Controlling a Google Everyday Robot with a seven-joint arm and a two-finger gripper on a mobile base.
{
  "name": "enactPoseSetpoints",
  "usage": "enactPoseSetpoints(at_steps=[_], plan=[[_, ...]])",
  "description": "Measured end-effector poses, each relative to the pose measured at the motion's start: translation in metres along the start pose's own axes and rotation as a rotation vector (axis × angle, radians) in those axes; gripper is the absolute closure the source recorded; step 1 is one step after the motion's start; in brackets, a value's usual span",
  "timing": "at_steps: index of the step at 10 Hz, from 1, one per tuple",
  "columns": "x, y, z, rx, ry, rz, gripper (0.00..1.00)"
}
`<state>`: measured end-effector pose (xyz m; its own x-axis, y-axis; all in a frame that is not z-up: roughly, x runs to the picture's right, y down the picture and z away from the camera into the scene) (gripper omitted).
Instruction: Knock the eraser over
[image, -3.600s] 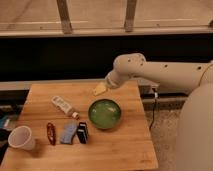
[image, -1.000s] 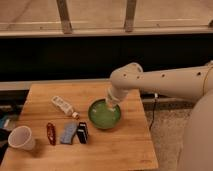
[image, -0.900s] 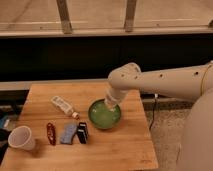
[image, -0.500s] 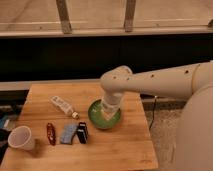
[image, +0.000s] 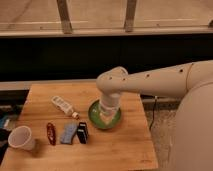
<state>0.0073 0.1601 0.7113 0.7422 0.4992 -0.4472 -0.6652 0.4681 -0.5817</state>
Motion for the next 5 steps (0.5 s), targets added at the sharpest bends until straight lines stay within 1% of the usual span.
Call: enactPoseSetpoints(at_steps=[1, 2, 3, 4, 5], plan=[[0.001, 0.002, 0.003, 0.0, 0.018, -0.005, 1.0], [0.004, 0.012, 0.011, -0.004, 0.042, -0.015, 1.0], [0.006, 0.027, 0.02, -0.008, 0.063, -0.03, 1.0], [0.009, 0.04, 0.025, -0.011, 0.077, -0.039, 1.0], [0.015, 0.059, 0.034, -0.016, 0.097, -0.053, 1.0]])
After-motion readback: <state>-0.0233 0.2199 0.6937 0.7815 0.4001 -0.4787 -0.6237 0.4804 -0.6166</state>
